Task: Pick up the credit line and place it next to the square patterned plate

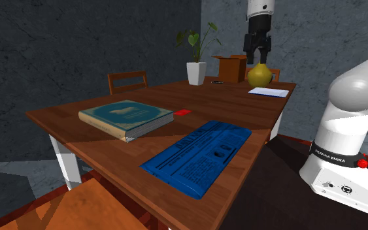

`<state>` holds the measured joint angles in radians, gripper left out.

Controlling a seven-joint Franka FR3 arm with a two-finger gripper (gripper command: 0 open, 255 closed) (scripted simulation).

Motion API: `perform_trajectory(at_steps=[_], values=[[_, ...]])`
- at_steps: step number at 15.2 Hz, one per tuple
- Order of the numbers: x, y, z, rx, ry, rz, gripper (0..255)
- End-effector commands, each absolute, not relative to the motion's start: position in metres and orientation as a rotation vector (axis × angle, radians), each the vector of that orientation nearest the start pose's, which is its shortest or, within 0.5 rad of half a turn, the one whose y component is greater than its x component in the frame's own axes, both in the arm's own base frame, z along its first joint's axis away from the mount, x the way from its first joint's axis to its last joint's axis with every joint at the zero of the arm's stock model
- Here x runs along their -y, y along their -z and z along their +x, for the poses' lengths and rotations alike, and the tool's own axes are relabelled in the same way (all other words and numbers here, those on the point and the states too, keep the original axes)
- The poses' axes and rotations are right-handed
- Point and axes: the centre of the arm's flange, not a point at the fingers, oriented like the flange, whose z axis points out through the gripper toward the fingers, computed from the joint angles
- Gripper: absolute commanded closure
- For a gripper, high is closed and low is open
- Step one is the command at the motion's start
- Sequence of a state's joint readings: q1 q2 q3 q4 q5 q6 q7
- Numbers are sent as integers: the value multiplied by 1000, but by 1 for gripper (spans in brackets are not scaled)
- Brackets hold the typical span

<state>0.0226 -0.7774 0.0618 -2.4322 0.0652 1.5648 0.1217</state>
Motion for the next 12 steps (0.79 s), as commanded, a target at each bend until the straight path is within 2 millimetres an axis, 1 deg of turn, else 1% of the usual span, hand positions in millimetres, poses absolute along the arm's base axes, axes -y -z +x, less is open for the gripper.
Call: perform_trajectory(at_steps=[1,7,12], values=[[-37,-551,303,-93,-145,-3124,0],[-80,-510,349,-499,-274,-2992,0],[-108,-475,392,-815,-372,-2841,0]])
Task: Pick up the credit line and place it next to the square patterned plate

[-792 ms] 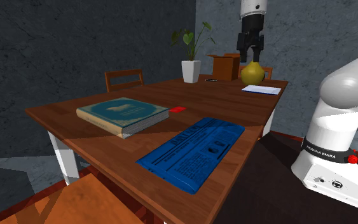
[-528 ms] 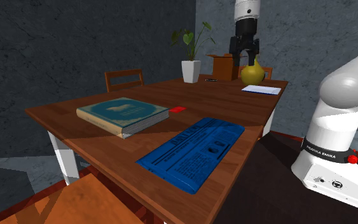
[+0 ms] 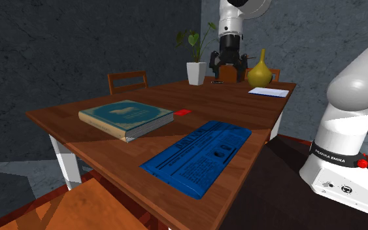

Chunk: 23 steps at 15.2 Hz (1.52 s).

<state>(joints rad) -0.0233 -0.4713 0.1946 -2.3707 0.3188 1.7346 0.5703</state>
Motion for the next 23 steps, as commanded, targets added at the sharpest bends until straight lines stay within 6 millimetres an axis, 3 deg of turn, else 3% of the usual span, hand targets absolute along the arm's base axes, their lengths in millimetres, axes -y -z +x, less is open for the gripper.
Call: perform_trajectory(at_steps=[1,8,16,23], values=[[-113,-468,401,-875,-391,-2806,0],[-136,-415,466,-1270,-511,-2530,0],[-144,-348,539,-1658,-625,-2147,0],[-161,-317,540,-1679,-631,-2122,0]])
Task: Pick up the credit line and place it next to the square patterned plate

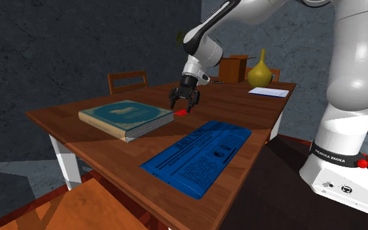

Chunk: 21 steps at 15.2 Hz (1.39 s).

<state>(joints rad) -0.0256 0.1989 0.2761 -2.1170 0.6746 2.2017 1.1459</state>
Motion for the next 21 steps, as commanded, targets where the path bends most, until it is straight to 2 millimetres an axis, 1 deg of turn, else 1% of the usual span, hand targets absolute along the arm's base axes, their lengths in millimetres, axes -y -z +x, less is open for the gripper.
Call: perform_trajectory(at_steps=[1,2,9,10,18,19,21], values=[[-164,-313,539,-1679,-631,-2122,0],[-165,-310,539,-1679,-631,-2122,0],[-165,-310,539,-1679,-631,-2122,0],[-165,-310,539,-1679,-631,-2122,255],[-166,-308,539,-1679,-631,-2122,255],[-165,-310,539,-1679,-631,-2122,255],[-165,-321,539,-1679,-631,-2122,255]])
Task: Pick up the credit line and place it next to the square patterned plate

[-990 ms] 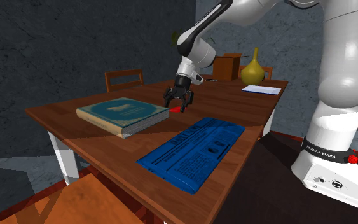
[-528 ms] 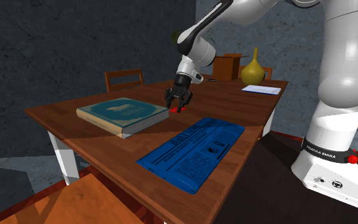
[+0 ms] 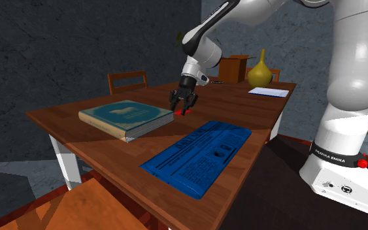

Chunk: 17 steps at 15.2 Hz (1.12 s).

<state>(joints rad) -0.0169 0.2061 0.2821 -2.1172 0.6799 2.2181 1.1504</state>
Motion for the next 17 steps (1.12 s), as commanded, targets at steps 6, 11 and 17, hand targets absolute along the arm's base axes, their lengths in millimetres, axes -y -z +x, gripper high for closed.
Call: perform_trajectory(at_steps=[6,11,17], values=[[-165,-352,539,-1679,-631,-2122,255],[-165,-379,539,-1679,-631,-2122,255],[-139,-399,537,-1679,-631,-2122,255]])
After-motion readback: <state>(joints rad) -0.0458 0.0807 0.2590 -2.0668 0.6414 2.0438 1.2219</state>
